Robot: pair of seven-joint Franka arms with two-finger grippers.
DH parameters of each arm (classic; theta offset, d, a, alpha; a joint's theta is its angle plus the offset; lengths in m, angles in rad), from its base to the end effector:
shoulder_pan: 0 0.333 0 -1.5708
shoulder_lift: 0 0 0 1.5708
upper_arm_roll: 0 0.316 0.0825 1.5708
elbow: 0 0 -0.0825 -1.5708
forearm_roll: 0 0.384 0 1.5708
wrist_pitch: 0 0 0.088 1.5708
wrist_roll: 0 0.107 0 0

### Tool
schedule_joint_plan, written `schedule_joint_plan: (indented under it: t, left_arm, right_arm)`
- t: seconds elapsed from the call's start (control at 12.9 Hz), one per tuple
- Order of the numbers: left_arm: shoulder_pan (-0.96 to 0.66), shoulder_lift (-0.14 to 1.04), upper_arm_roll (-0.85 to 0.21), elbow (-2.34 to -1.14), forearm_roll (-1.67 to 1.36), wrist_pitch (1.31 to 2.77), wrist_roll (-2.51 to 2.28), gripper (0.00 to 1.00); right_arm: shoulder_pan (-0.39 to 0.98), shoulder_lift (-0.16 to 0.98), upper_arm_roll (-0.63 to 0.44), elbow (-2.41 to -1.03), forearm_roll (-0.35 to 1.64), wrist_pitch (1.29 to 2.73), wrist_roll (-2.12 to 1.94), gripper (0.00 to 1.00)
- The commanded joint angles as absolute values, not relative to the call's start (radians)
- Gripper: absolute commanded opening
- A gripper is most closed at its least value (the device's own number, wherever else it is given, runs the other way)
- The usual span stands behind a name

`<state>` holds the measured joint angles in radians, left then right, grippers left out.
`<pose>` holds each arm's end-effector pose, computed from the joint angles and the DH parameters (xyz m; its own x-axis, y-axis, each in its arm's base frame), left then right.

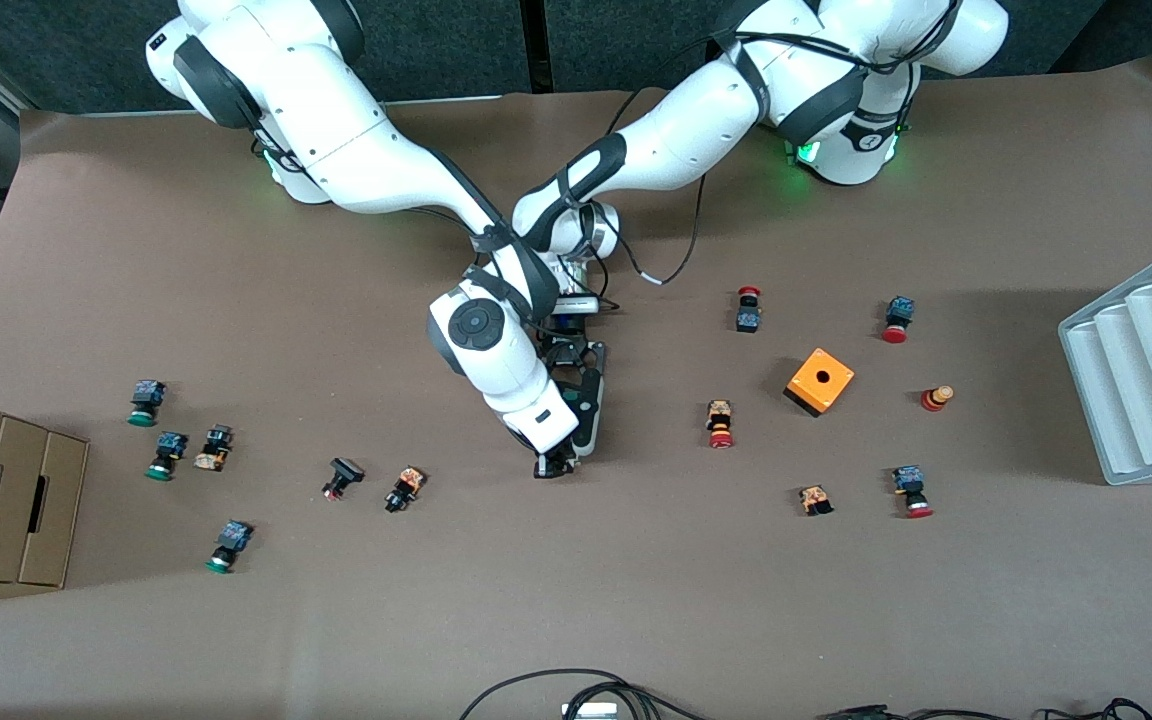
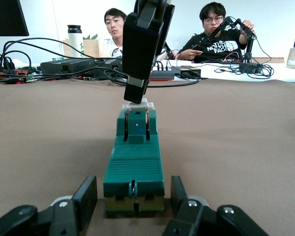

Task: Close load switch with both arms
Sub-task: 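Open the right gripper and release the white handle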

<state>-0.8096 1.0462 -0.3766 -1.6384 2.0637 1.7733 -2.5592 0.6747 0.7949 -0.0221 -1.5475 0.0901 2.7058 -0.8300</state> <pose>0.3359 -0.5591 0.0440 0.2363 0.0155 0.9716 0.0232 -0.9997 0.0103 0.5851 0.4471 0.2181 0.1147 0.9546 0.2750 0.9566 -0.1808 0.2284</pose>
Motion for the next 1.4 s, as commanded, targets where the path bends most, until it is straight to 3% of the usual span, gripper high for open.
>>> schedule_joint_plan:
  t: [0.0,0.31,0.39,0.47,1.32]
  left_arm:
    - [-0.825,1.071,-0.364,-1.612,2.071,1.763,-2.572,0.68]
    - [-0.824,1.071,-0.364,-1.612,2.071,1.763,-2.572,0.68]
    - [-0.825,1.071,-0.364,-1.612,2.071,1.763,-2.572,0.68]
    - [-0.825,1.071,-0.364,-1.612,2.071,1.763,-2.572,0.68]
    - [-0.824,1.066,-0.364,-1.612,2.071,1.763,-2.569,0.68]
  right_arm:
    - [0.666,0.839,-0.018,-1.516,0.072,2.737,-0.834,0.25]
    - [0.667,0.835,-0.018,-1.513,0.074,2.737,-0.833,0.27]
    - [0.667,0.827,-0.018,-1.513,0.084,2.735,-0.828,0.51]
    - [0.664,0.815,-0.018,-1.514,0.095,2.731,-0.828,1.0]
    - [0.644,0.585,-0.017,-1.537,0.098,2.499,-0.684,1.0]
